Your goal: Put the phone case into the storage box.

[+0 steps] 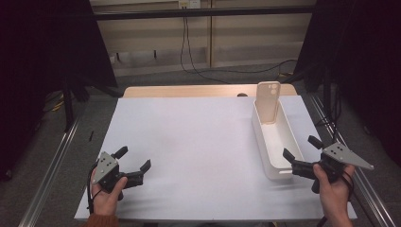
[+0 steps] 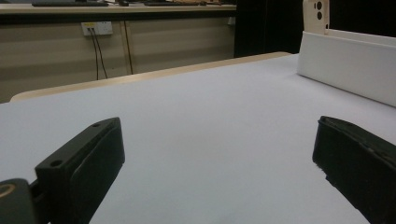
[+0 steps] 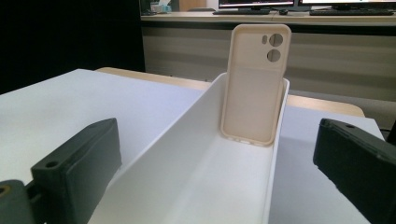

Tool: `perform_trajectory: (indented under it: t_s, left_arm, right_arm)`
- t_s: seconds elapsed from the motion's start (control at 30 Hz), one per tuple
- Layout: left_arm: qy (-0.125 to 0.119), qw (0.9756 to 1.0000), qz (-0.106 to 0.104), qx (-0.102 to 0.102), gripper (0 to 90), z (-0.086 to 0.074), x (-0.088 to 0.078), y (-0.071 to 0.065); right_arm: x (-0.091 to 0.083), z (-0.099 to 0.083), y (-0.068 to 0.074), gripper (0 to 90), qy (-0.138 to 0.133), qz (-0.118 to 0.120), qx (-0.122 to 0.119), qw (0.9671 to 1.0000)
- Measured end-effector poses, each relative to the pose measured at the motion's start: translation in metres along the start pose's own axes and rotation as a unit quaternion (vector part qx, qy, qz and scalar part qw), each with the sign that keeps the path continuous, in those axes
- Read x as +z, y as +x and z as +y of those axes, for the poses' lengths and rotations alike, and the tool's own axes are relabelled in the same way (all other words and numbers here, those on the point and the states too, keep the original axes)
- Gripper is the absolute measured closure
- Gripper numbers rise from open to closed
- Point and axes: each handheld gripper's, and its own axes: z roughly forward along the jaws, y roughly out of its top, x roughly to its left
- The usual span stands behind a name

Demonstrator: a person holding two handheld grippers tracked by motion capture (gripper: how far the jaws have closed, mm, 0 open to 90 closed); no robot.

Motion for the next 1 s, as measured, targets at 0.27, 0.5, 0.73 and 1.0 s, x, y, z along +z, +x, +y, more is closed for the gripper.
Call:
perform_trajectory:
  t_s: [0.27, 0.5, 0.73, 1.0]
  left_arm:
    - [0.001, 1.0000, -0.003, 0.002, 2.4, 0.000, -0.001, -0.001]
    - [0.001, 1.0000, -0.004, 0.001, 2.2, -0.001, -0.002, -0.003]
    - [0.002, 1.0000, -0.005, -0.002, 2.2, -0.001, -0.004, -0.004]
    - [0.004, 1.0000, -0.006, 0.001, 2.2, -0.001, -0.002, -0.003]
  right_arm:
    - [-0.016, -0.017, 0.005, 0.5, 0.007, -0.005, 0.001, 1.0000]
    - [-0.027, -0.033, 0.007, 0.4, 0.008, -0.009, 0.004, 0.9999]
    - [-0.041, -0.042, 0.014, 0.3, -0.001, -0.020, 0.011, 0.9997]
    - [-0.050, -0.054, 0.015, 0.1, -0.003, -0.027, 0.009, 0.9996]
